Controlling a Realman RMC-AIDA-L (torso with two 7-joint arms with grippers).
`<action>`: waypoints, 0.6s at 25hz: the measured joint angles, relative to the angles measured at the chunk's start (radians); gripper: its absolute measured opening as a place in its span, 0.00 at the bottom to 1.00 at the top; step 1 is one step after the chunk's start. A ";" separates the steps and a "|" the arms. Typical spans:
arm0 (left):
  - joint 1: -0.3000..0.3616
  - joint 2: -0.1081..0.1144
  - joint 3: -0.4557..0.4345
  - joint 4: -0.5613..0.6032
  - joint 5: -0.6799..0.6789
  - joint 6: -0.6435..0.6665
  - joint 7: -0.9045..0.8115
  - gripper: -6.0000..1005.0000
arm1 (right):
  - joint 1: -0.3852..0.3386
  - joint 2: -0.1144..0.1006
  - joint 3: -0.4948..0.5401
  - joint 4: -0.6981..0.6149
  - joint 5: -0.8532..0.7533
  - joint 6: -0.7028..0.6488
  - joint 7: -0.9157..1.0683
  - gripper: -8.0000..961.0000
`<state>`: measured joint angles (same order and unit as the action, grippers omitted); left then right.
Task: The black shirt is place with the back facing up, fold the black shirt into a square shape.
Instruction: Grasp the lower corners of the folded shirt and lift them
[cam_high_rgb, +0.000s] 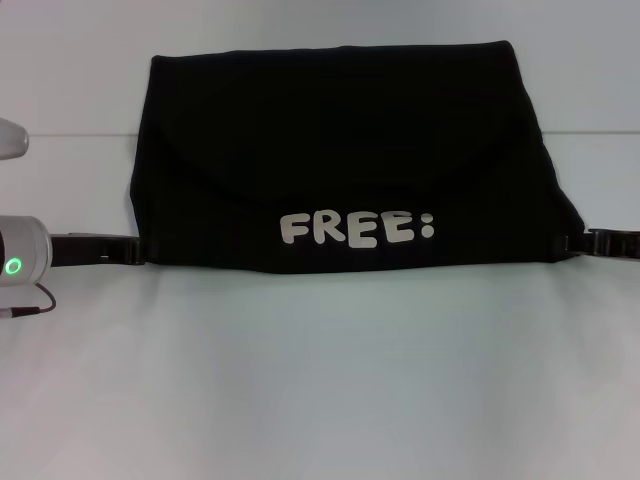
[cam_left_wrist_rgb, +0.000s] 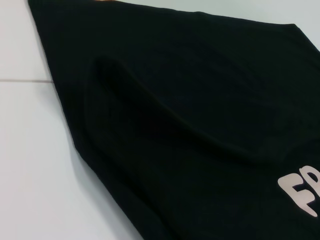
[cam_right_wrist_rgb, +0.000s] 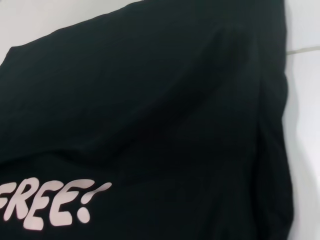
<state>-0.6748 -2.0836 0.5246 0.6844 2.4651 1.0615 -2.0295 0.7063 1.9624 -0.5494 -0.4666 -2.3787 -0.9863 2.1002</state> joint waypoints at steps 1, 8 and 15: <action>0.000 0.000 0.000 0.000 0.000 0.000 0.000 0.02 | -0.001 0.000 0.000 0.000 0.000 0.000 0.000 0.45; 0.000 0.001 0.000 0.000 0.000 -0.003 0.000 0.02 | -0.009 -0.004 0.003 -0.002 0.005 -0.012 -0.009 0.18; 0.004 0.003 0.000 0.006 0.000 0.010 -0.001 0.02 | -0.039 -0.005 0.004 -0.037 0.010 -0.047 -0.013 0.06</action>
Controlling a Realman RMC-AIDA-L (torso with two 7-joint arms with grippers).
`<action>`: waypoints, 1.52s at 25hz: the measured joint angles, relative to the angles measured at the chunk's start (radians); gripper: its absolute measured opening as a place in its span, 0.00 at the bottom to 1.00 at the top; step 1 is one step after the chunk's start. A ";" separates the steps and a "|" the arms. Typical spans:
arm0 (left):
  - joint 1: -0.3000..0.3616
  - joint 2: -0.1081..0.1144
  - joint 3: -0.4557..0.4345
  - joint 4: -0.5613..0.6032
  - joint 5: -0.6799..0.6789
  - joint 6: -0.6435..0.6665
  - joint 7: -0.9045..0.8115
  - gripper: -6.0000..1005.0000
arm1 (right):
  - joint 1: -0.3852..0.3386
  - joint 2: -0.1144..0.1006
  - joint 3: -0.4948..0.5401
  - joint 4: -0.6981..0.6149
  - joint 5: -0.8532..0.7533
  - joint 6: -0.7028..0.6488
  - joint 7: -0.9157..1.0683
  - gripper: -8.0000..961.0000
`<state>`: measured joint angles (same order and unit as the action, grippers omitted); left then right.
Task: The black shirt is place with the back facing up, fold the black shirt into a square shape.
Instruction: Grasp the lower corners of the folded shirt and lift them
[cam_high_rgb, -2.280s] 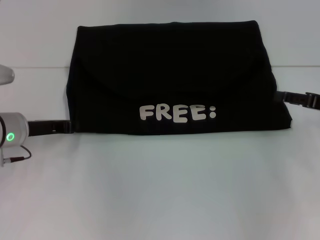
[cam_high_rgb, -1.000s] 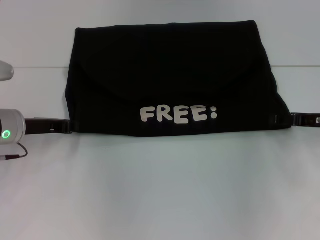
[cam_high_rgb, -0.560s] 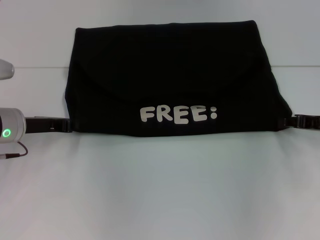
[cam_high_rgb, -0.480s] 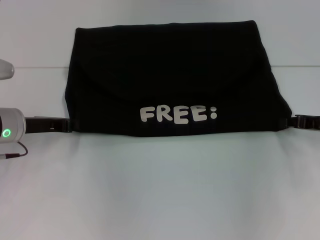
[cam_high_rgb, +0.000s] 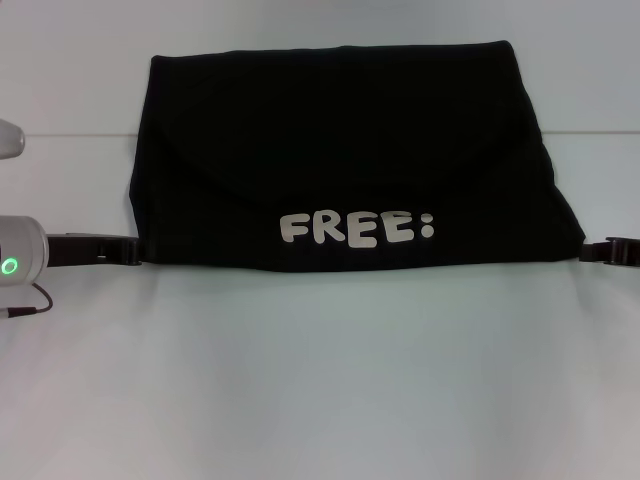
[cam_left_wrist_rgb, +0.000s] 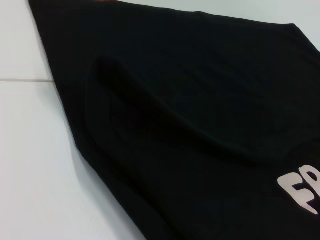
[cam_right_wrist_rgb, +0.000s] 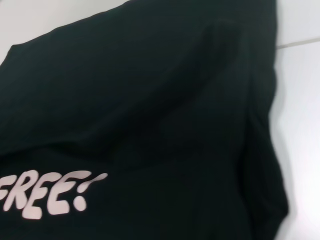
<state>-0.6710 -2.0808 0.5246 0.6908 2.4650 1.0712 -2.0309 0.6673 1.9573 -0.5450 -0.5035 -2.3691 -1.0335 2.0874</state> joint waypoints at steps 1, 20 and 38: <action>0.000 0.001 0.000 -0.001 0.000 0.000 0.000 0.02 | -0.002 0.000 0.000 -0.003 0.001 0.001 0.001 0.04; -0.003 -0.002 0.017 -0.008 0.000 -0.007 0.003 0.03 | 0.057 0.048 -0.008 0.033 0.003 0.189 0.010 0.42; -0.009 0.000 0.019 -0.008 0.000 -0.009 0.003 0.04 | 0.080 0.059 -0.032 0.084 -0.002 0.227 0.000 0.46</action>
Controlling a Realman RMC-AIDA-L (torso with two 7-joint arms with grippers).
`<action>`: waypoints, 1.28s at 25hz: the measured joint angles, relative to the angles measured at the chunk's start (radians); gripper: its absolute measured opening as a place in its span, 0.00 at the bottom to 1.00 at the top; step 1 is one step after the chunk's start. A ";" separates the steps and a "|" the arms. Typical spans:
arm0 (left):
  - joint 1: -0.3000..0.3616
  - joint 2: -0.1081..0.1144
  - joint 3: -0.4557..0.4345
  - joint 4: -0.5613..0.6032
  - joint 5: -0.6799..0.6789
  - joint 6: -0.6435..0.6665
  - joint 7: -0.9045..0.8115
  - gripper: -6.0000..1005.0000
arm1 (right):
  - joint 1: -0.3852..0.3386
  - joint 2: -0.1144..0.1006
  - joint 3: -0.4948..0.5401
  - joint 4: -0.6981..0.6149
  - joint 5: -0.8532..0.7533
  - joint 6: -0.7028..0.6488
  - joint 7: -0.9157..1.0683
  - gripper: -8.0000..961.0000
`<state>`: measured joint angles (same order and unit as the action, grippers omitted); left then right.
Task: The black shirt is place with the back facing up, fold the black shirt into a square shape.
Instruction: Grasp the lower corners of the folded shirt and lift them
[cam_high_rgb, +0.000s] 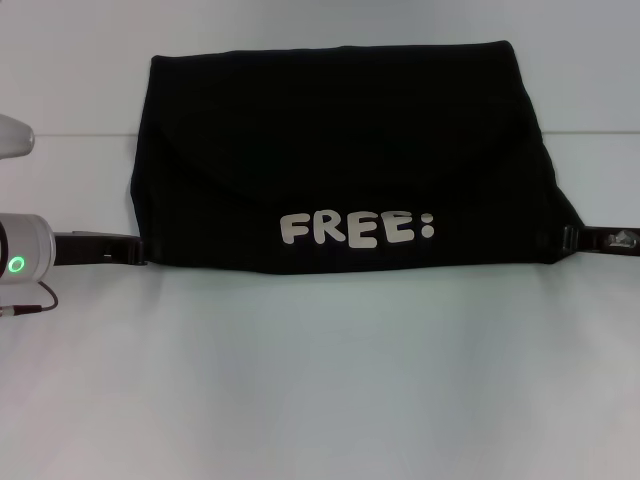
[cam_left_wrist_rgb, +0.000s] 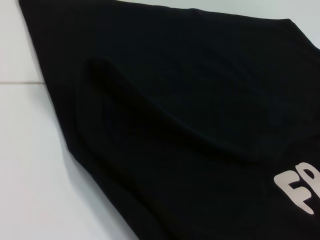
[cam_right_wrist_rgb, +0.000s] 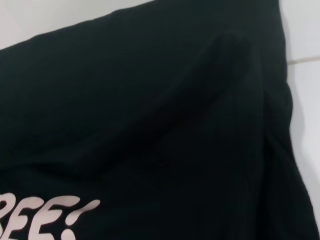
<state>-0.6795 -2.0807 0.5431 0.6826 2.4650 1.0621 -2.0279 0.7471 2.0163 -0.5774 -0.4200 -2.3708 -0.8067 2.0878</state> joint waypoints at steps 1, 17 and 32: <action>0.000 0.000 0.000 0.000 0.000 0.000 0.000 0.04 | 0.000 0.000 -0.003 0.001 0.000 0.001 0.003 0.41; 0.000 0.001 0.000 0.003 0.000 -0.002 -0.001 0.05 | -0.018 -0.007 0.003 -0.017 0.004 -0.047 -0.005 0.05; 0.109 0.009 -0.021 0.177 0.000 0.350 -0.036 0.06 | -0.211 -0.028 0.021 -0.171 0.074 -0.421 -0.087 0.05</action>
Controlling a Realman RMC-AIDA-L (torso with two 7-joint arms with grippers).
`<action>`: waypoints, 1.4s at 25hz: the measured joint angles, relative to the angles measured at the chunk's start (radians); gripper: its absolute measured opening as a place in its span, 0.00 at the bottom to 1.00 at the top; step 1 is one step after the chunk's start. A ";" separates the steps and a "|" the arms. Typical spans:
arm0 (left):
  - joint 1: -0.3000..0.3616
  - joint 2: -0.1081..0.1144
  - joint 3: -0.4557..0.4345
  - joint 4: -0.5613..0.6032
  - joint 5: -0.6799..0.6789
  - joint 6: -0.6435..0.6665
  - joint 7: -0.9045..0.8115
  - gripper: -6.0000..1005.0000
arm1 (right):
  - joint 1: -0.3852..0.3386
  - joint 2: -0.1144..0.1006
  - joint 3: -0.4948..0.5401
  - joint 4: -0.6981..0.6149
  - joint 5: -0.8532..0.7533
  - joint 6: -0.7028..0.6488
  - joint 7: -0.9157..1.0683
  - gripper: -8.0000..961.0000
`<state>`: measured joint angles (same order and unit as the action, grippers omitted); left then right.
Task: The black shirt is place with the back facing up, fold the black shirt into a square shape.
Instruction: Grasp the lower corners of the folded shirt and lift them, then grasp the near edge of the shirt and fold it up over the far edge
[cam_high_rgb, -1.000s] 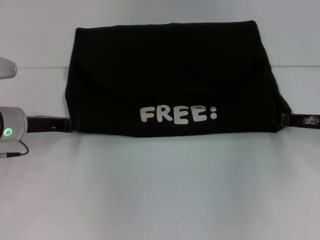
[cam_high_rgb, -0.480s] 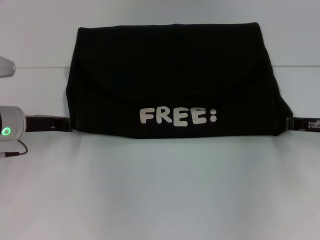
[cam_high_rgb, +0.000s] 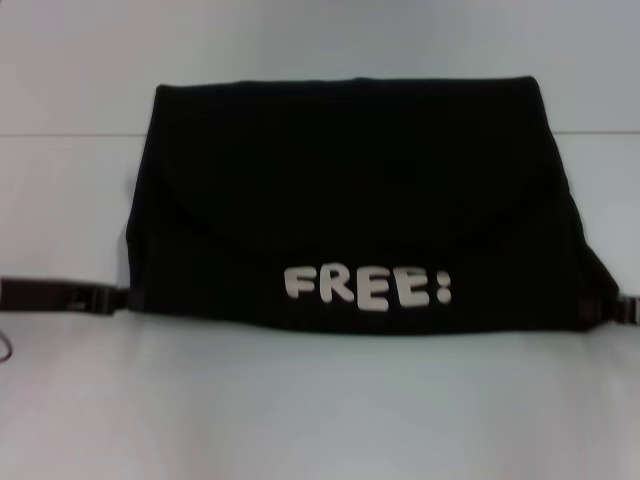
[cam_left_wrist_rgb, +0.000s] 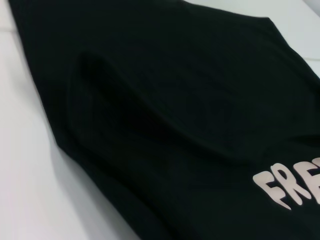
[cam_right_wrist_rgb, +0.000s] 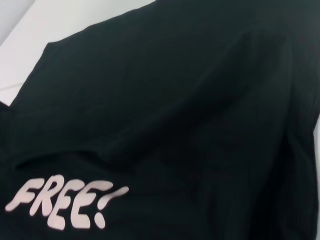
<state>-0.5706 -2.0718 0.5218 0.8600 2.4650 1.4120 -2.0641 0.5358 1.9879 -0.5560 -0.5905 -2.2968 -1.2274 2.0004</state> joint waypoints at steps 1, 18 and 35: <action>0.012 0.000 -0.007 0.014 0.000 0.037 0.001 0.06 | -0.015 -0.006 0.002 -0.001 0.002 -0.025 -0.010 0.05; 0.137 0.016 -0.211 0.063 0.072 0.533 0.159 0.07 | -0.235 -0.061 0.062 -0.006 -0.002 -0.403 -0.263 0.05; 0.112 0.017 -0.214 0.046 0.130 0.609 0.220 0.08 | -0.247 -0.061 0.113 -0.018 -0.040 -0.512 -0.308 0.05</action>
<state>-0.4591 -2.0543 0.3078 0.9057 2.5947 2.0212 -1.8437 0.2885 1.9265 -0.4429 -0.6088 -2.3366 -1.7392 1.6924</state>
